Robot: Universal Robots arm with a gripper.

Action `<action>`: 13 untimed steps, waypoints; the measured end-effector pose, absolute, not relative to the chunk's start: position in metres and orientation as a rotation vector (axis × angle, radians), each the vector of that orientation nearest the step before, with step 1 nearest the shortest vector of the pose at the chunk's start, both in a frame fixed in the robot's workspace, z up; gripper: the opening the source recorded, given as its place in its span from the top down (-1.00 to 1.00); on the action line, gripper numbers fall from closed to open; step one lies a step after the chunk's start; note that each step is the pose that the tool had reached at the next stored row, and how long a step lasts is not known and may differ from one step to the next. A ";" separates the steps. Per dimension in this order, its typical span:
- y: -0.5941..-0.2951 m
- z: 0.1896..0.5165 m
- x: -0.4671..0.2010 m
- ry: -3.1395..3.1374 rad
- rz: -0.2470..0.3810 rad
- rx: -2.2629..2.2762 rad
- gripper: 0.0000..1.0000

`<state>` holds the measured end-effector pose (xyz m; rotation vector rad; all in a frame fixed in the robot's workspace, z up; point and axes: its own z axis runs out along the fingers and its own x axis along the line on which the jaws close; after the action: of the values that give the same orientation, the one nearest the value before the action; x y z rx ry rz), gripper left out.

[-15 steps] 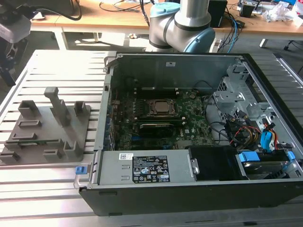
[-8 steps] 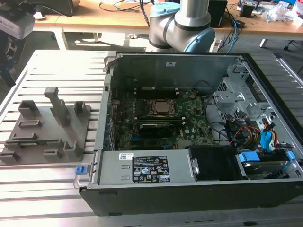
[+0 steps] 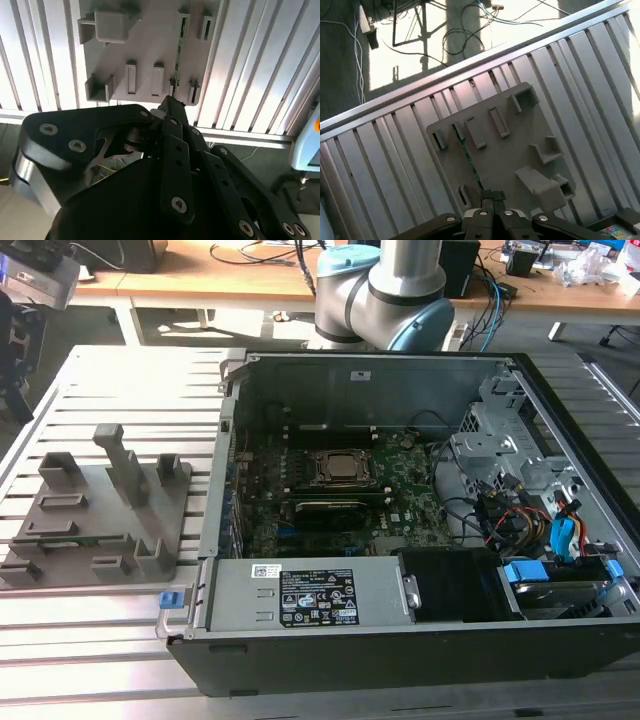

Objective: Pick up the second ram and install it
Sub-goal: 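Pick up the second ram and move it above second insertion slot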

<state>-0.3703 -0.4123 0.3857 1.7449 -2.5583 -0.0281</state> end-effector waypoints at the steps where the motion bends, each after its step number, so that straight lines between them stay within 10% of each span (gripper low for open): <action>1: -0.412 0.386 -0.370 -2.505 -0.026 1.820 0.79; 13: -0.412 0.386 -0.370 -2.234 -0.016 2.141 0.79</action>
<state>-0.3703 -0.4123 0.3856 2.1411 -2.2340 -0.0164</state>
